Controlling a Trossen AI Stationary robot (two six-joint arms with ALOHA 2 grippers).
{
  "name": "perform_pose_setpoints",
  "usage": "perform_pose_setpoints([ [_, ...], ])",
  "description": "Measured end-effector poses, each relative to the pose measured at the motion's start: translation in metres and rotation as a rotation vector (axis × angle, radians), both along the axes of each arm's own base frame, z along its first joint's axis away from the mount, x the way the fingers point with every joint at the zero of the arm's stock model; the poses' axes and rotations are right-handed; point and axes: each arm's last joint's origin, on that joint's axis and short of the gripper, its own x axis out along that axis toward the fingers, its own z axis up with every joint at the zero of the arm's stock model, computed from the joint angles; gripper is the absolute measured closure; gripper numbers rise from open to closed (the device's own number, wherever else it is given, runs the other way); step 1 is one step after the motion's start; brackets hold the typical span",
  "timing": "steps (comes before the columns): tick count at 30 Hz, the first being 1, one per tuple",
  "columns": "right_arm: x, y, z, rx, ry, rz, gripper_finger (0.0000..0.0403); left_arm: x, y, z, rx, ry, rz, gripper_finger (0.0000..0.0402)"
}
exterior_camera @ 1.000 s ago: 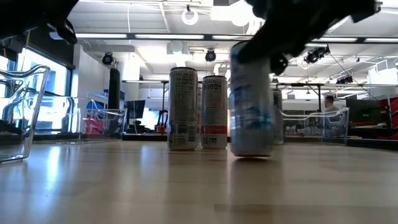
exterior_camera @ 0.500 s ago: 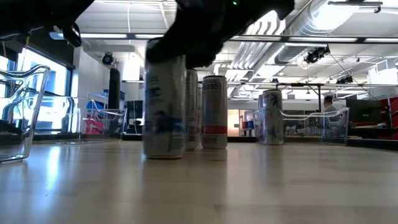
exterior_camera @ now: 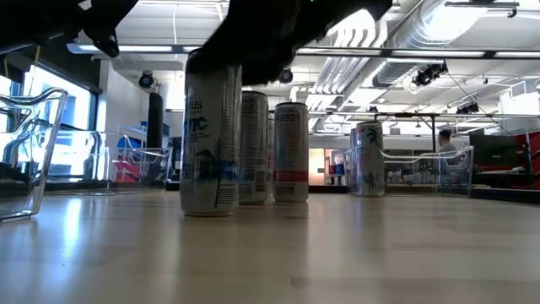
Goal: Sort soda cans
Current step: Put the white blue soda can into the bottom transparent bin
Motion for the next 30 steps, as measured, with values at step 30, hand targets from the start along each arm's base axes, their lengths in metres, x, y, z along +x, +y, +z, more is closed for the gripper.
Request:
perform_pose_setpoints([
  [30, -0.165, 0.063, 0.027, -0.133, -0.308, -0.387, 0.0048, 0.137, -0.043, 0.091, 0.337, 0.791, -0.145, 0.0088],
])
